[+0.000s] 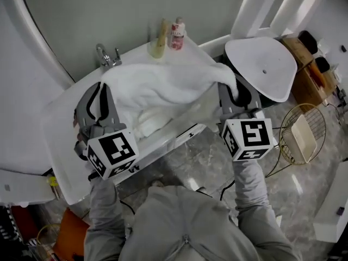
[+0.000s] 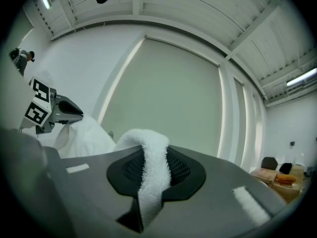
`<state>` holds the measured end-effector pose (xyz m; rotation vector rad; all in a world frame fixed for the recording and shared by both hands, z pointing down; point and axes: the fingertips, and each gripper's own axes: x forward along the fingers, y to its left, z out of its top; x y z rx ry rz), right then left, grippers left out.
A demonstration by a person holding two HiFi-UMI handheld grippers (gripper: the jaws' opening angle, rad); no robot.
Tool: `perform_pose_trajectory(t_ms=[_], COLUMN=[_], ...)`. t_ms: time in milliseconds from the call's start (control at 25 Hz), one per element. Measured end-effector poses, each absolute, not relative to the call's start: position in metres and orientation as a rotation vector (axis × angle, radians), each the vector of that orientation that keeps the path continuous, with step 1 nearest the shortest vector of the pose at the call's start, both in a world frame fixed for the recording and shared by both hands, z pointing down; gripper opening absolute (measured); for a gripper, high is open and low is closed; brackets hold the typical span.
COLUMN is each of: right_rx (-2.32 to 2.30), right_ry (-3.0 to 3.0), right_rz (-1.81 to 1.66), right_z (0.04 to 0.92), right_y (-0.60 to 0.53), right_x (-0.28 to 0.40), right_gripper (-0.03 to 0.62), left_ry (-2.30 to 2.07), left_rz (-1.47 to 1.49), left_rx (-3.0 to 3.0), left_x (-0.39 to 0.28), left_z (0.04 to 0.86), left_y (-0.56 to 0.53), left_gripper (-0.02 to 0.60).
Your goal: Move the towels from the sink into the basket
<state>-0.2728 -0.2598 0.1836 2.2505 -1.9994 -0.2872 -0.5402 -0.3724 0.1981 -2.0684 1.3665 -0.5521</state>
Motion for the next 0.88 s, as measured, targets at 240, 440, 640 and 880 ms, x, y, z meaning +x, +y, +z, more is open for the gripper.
perform_pose_trajectory(t_ms=[240,440,640,880], right_rx=[2.359,2.474,2.577,2.725], right_ry=[-1.853,-1.707,-1.532,-1.238], right_rz=[-0.267,-0.276,-0.268,-0.183], right_z=[0.186,0.181,0.183,0.203], right_y=[-0.177,-0.094,-0.012,0.097], right_x=[-0.18,-0.104,-0.037,0.027], right_gripper=[0.052,0.052,0.052,0.052], left_ry=[1.215,1.08,0.934,0.663], left_rz=[-0.465,-0.377,-0.309,-0.247], left_rx=[-2.131,-2.172,-2.225,-2.289], left_x=[-0.425,-0.33,-0.239,-0.126], left_z=[0.19,0.179,0.178,0.19], left_y=[-0.316,-0.261,-0.208,-0.137], left_gripper=[0.095,0.095,0.095,0.095])
